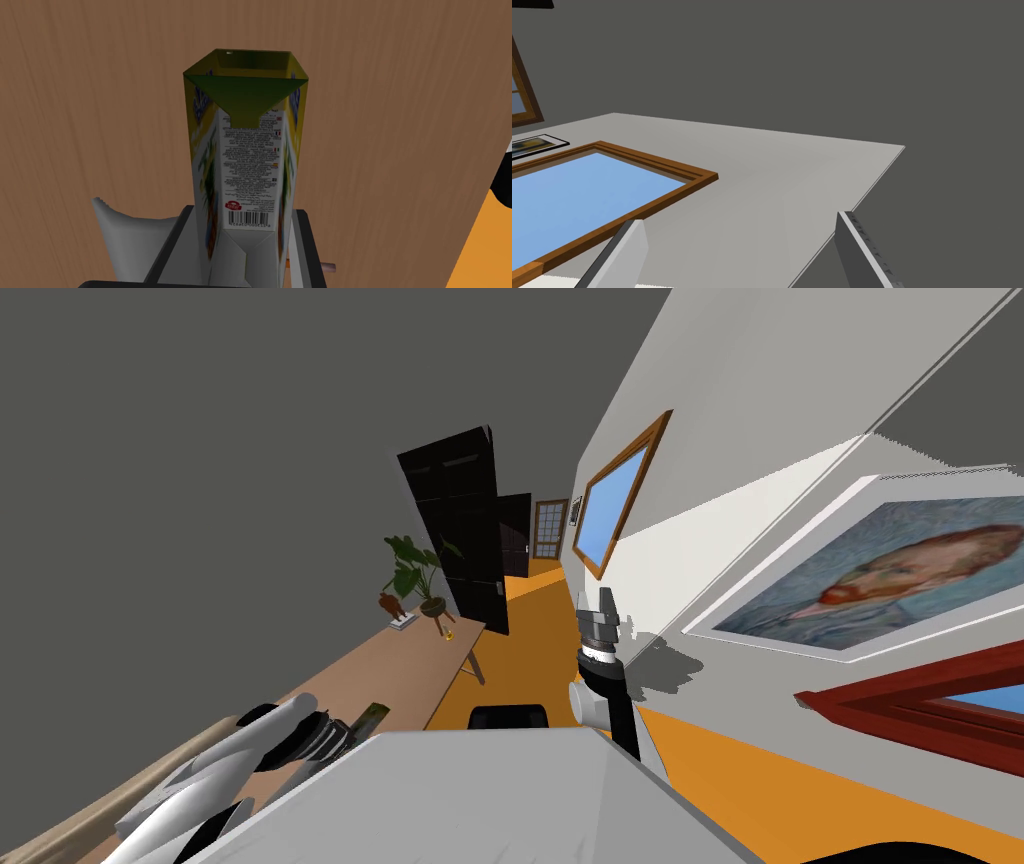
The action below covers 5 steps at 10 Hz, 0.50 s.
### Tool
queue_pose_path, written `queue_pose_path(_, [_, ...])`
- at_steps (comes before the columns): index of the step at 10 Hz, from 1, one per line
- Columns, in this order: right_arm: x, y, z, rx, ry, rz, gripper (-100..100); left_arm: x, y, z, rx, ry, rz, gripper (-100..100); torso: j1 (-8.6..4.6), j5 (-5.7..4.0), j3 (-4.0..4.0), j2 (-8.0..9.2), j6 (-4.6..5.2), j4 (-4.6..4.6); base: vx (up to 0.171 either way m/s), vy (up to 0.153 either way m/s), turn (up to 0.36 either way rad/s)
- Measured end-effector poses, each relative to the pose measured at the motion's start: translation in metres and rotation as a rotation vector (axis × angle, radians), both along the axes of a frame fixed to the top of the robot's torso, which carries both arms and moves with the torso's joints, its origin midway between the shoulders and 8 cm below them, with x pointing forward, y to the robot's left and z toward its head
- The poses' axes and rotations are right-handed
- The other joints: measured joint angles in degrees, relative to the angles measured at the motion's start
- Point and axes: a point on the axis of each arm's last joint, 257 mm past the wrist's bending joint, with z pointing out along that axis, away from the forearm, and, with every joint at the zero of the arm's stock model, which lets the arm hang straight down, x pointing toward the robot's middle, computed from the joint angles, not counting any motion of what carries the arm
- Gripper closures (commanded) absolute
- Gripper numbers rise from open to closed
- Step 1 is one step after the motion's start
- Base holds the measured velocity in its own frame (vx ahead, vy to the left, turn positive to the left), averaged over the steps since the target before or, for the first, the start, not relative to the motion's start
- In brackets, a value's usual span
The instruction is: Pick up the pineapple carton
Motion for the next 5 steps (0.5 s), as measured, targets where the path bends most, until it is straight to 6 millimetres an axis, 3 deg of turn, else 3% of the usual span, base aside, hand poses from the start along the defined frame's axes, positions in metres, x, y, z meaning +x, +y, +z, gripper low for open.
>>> queue_pose_path(1, [0.000,0.000,0.000,0.000,0.000,0.000,0,0.001,0.003,0.001,0.010,0.010,0.004,100,-0.03,0.00,-0.10,-0.18,0.01,-0.03,-0.114,-0.008,0.158])
queue_pose_path(2, [0.000,0.000,0.000,0.000,0.000,0.000,0,0.020,0.005,0.008,0.021,0.004,0.000,100,-0.06,-0.05,-0.01,0.01,-0.02,0.00,-0.132,-0.005,0.093])
queue_pose_path(4, [0.000,0.000,0.000,0.000,0.000,0.000,0,0.039,0.009,0.020,0.052,0.004,0.008,100,-0.08,-0.08,0.00,-0.01,-0.01,0.01,-0.038,0.004,-0.008])
queue_pose_path(5, [0.000,0.000,0.000,0.000,0.000,0.000,0,0.039,0.010,0.021,0.054,0.006,0.013,0,-0.08,-0.03,-0.09,-0.15,0.00,-0.04,-0.005,0.001,0.003])
